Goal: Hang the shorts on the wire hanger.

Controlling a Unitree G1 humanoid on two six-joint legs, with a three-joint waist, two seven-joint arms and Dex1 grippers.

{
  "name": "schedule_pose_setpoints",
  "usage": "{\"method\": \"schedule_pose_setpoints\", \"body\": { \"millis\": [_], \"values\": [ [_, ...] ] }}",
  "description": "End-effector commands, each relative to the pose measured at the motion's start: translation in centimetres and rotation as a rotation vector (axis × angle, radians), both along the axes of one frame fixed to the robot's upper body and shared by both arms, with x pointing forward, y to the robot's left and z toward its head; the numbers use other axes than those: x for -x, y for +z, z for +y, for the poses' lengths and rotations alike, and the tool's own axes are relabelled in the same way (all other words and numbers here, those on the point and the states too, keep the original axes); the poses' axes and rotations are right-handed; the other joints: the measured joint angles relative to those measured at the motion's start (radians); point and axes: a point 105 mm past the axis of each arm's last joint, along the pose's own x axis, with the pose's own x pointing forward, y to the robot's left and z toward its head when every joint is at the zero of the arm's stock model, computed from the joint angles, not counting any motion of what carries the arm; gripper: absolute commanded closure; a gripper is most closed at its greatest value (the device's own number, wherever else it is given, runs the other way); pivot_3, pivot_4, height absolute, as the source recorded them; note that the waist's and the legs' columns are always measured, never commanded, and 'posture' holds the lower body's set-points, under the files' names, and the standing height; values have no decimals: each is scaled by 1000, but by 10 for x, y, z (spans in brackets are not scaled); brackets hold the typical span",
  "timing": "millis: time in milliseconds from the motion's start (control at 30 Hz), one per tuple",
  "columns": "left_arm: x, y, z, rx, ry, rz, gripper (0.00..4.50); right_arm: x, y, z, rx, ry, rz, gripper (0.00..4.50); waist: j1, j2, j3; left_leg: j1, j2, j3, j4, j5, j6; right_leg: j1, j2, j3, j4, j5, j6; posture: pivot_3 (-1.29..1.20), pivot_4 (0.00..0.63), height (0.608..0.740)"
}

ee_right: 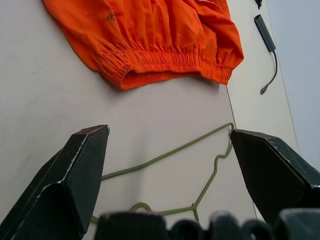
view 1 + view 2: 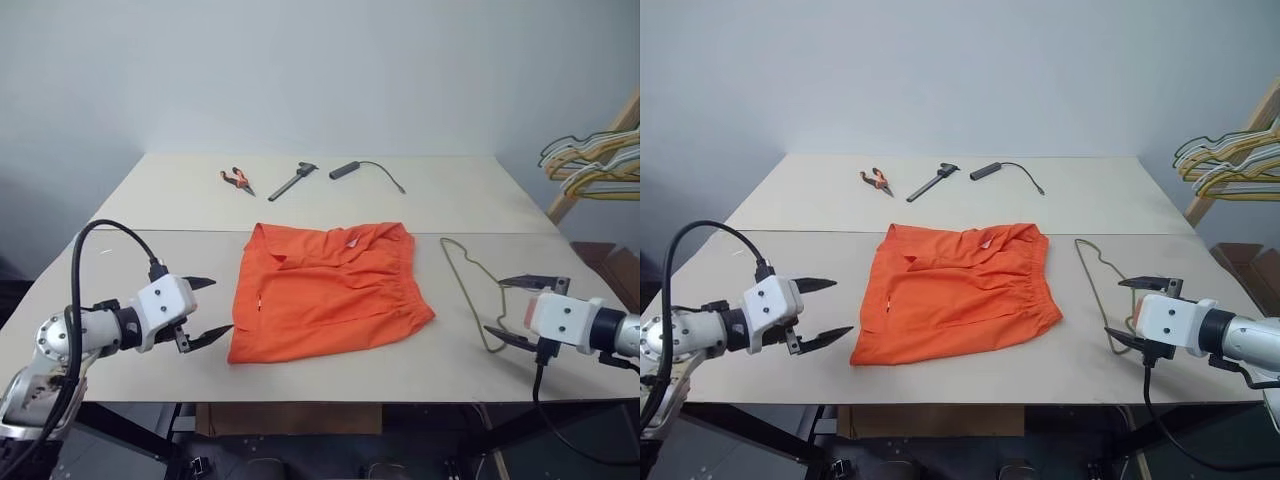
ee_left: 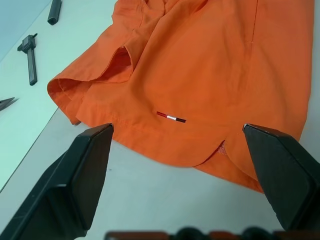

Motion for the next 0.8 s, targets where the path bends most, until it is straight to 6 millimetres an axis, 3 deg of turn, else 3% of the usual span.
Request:
{"method": "schedule_pose_setpoints", "body": {
  "millis": [33, 500, 800],
  "values": [
    [0, 12, -2, 12, -11, -41, 0, -3, 13, 2, 12, 21, -42, 44, 0, 0, 0, 0, 0, 0, 0, 0, 0, 0, 0, 0, 0, 0, 0, 110, 0, 740],
    [2, 14, -6, 2, 6, -46, 0, -6, 14, 3, 16, 28, -46, 44, 0, 0, 0, 0, 0, 0, 0, 0, 0, 0, 0, 0, 0, 0, 0, 98, 0, 740],
    [21, -3, -6, -70, -91, 83, 0, -30, 3, 22, 183, 177, -89, 44, -22, 1, 0, 1, 0, 1, 0, 0, 0, 0, 0, 0, 0, 0, 0, 57, 0, 740]
  ]
}}
